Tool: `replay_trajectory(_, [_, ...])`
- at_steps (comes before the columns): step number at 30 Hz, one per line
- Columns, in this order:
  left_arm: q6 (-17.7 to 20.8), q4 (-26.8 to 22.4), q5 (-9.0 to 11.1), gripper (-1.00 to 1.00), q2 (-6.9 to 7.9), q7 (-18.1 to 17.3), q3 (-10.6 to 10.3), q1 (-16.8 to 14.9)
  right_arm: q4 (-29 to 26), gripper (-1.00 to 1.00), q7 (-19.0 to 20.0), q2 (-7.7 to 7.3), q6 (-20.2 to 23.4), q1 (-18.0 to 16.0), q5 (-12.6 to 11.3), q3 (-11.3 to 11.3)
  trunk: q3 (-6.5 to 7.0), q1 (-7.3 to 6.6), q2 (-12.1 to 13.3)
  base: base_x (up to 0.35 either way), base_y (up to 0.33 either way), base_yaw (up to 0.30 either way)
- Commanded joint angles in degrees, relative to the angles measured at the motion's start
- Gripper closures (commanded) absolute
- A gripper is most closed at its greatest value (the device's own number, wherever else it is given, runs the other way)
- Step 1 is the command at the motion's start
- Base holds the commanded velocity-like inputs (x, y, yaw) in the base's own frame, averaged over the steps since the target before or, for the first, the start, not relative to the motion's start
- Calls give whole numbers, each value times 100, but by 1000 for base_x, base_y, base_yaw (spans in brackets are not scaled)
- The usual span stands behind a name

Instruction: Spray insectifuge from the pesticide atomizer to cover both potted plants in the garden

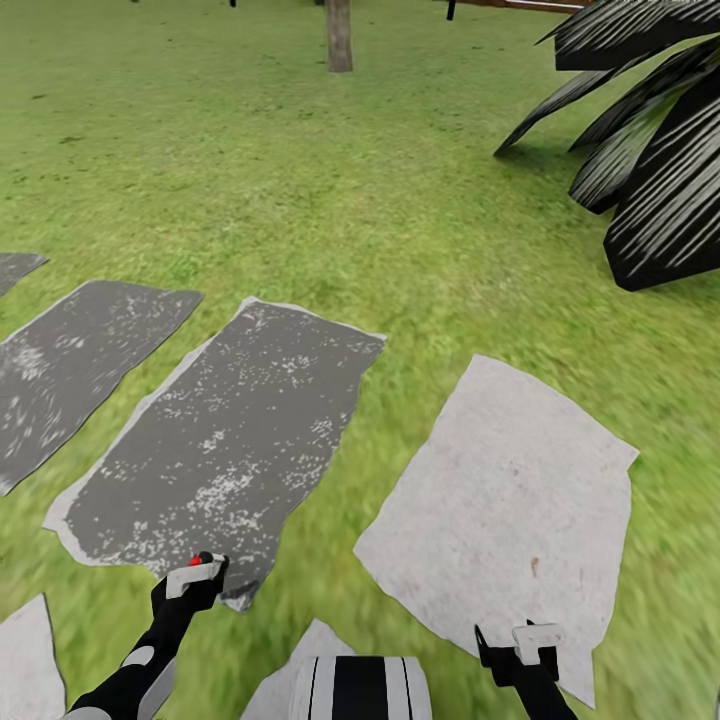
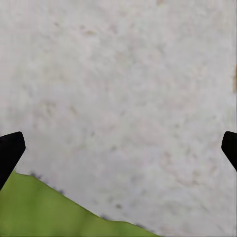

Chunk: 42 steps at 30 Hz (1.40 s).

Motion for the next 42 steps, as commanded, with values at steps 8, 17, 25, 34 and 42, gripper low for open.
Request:
replay_trajectory(8, [-15, 5, 56, -100, 1, -22, -4, -3, 8, -100, 2, 1, -15, -1, 42, -8, 5, -1, -1, 0, 0, 14])
replay_trajectory(17, [-15, 5, 56, -100, 0, -27, -4, -3, 10, -100, 2, 1, -15, -1, 39, -8, 37, -1, -1, 0, 0, -36])
replay_trajectory(25, [-15, 5, 60, -100, 0, -26, -4, -3, 9, -100, 2, 1, -15, -1, 42, -8, 50, -1, -1, 0, 0, -21])
replay_trajectory(34, [-15, 5, 64, -100, 0, -21, -4, -3, 10, -100, 2, 1, -15, -1, 39, -8, 69, -1, -1, 0, 0, -1])
replay_trajectory(42, [-15, 5, 65, -100, 0, -20, -4, -3, 10, -100, 2, 3, -17, -1, 40, -8, 108, -1, -1, 0, 0, 0])
